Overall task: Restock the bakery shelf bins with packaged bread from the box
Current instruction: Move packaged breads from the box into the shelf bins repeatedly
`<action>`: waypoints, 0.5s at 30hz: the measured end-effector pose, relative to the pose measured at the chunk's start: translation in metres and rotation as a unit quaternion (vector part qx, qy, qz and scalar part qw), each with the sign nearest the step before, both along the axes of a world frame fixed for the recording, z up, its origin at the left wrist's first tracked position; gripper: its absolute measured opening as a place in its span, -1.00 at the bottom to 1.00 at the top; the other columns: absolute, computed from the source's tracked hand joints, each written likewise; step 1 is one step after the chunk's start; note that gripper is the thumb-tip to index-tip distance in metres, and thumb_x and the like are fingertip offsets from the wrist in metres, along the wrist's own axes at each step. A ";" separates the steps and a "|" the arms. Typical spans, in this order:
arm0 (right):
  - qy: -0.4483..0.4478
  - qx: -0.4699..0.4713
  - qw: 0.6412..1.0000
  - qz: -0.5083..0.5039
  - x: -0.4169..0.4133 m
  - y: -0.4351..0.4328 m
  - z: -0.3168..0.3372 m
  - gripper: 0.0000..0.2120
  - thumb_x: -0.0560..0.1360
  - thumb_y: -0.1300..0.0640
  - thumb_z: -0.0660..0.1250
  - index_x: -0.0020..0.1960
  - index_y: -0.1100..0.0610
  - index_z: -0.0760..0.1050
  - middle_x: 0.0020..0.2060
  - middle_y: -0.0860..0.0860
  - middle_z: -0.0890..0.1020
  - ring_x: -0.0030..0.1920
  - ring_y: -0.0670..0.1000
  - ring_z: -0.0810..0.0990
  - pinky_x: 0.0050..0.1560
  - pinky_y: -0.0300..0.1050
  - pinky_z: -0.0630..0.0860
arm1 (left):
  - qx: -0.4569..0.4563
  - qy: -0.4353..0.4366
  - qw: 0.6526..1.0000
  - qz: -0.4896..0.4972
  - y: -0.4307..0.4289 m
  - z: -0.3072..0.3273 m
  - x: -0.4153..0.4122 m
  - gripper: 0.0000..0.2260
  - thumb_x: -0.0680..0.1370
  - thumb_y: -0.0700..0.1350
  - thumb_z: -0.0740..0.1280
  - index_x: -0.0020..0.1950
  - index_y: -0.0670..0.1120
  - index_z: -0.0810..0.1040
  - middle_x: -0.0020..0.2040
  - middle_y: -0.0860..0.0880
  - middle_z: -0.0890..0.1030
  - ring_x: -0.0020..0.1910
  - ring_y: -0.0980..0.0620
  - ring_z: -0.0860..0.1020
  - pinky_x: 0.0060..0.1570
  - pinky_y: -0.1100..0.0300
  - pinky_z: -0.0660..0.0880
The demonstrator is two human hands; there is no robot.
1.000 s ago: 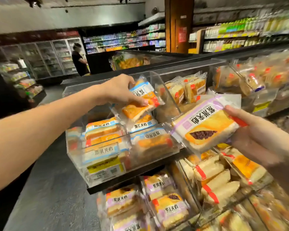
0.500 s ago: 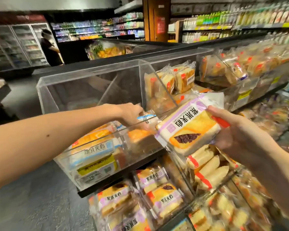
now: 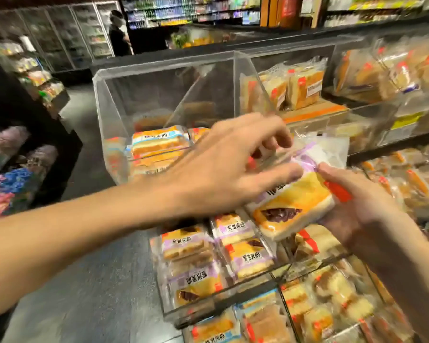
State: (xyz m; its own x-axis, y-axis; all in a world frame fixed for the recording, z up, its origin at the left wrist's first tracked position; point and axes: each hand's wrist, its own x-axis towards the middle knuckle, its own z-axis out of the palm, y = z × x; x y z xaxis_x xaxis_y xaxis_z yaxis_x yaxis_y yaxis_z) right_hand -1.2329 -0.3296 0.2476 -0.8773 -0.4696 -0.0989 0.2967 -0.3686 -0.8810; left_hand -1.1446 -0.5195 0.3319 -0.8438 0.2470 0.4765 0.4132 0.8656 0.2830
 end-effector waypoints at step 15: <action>-0.138 0.058 0.987 0.050 0.058 -0.010 -0.109 -0.56 0.49 0.16 0.42 0.34 0.23 0.47 0.09 0.25 0.68 0.14 0.36 0.63 0.19 0.35 0.54 | 0.027 -0.306 0.936 0.170 0.011 -0.165 0.059 -0.21 0.41 0.20 0.46 0.51 0.25 0.06 0.43 0.15 0.23 0.37 0.04 0.36 0.28 0.16 0.35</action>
